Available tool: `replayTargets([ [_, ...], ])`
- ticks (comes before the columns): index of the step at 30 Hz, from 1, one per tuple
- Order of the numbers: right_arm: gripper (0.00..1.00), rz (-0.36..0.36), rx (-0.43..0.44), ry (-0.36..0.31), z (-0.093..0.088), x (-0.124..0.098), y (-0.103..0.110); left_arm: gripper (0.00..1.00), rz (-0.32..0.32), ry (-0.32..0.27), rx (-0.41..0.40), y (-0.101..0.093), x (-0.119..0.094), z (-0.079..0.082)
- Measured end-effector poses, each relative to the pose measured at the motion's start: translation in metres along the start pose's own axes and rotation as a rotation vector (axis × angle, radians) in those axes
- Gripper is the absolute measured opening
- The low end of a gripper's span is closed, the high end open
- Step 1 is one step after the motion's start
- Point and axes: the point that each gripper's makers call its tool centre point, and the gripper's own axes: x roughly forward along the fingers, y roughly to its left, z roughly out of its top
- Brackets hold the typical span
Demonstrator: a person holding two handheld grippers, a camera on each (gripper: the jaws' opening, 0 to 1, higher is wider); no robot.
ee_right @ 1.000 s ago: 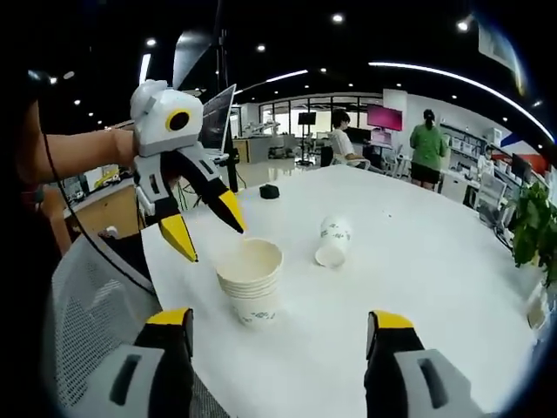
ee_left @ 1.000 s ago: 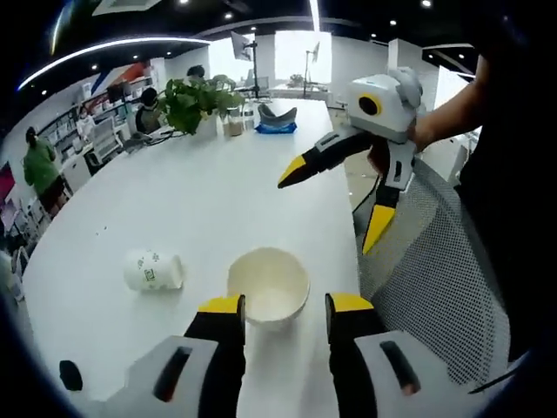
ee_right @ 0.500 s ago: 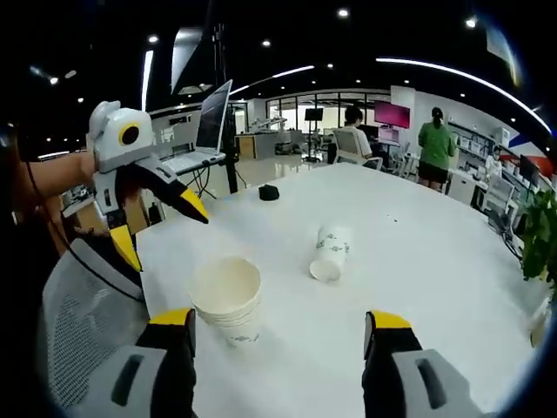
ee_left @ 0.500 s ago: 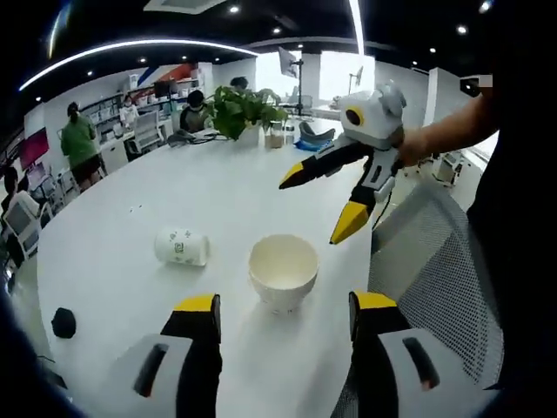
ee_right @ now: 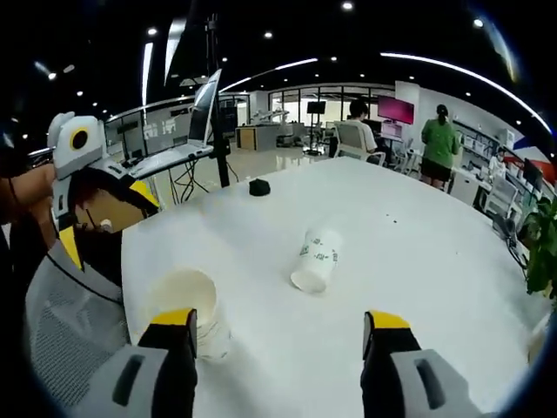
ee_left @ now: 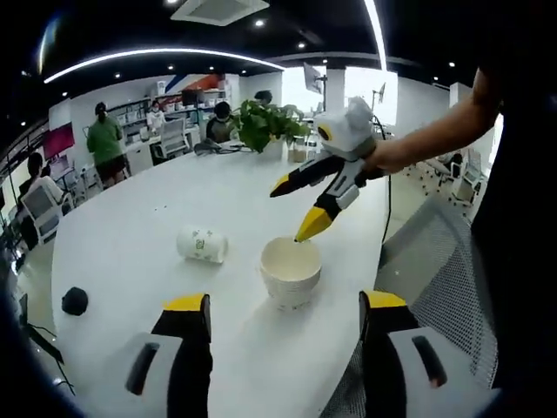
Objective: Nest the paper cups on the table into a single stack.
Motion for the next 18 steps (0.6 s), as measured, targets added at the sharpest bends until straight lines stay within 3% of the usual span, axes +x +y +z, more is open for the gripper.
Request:
replayTargets([
  [10,0.75,-0.011,0.067,0.0,0.01,0.028,-0.019,0.77,0.043,-0.001,-0.027,-0.002,-0.003,-0.005],
  [18,0.74,0.011,0.079,-0.024,0.016,0.033,-0.014,0.77,0.058,0.002,-0.032,0.0,-0.007,-0.009],
])
